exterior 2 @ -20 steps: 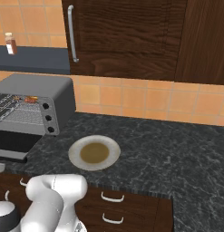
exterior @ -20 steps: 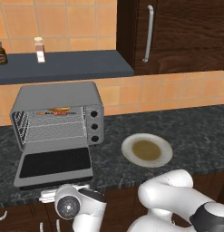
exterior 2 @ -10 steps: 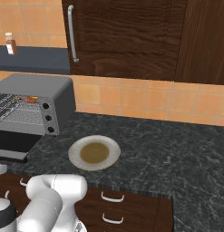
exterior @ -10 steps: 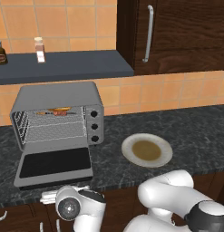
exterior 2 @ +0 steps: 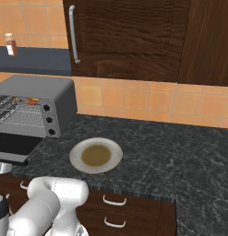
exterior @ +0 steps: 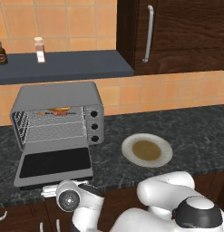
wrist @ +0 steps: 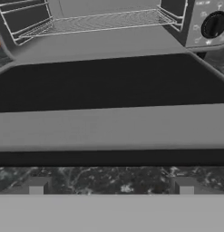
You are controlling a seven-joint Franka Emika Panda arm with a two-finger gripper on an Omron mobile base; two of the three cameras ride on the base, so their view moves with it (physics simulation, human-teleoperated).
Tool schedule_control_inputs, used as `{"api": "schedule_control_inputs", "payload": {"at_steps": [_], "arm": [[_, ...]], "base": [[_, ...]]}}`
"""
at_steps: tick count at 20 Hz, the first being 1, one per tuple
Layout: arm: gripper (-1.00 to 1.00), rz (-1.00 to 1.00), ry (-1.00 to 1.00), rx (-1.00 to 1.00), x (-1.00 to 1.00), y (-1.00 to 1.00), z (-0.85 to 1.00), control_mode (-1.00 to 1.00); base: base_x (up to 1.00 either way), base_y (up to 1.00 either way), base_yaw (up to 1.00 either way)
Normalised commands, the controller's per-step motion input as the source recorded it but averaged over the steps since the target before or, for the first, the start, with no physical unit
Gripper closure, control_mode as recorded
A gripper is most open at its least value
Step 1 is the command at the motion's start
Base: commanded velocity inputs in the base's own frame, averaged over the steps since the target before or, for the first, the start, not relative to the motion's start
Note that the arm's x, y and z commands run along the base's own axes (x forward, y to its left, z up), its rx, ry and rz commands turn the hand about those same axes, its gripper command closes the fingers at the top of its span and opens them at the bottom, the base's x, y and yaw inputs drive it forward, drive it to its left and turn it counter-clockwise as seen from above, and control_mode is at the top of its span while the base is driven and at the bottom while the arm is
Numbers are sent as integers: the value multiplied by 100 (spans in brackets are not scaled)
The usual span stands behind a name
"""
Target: Pick up the kebab skewer and baguette bread, and place them inside the toaster oven. Close the toaster oven door and start by setting the timer.
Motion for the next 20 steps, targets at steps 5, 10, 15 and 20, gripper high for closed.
{"api": "schedule_control_inputs", "payload": {"at_steps": [5, 10, 15, 20], "arm": [[-100, 0, 0, 0, 10, 0, -27, -100], [-100, 0, 1, 0, 3, 2, -34, -100], [-100, 0, 0, 0, 12, 1, -3, -100], [-100, 0, 0, 0, 7, 0, -15, -100]], "base": [[0, 0, 0], [0, 0, 0], [0, 0, 0], [0, 0, 0]]}}
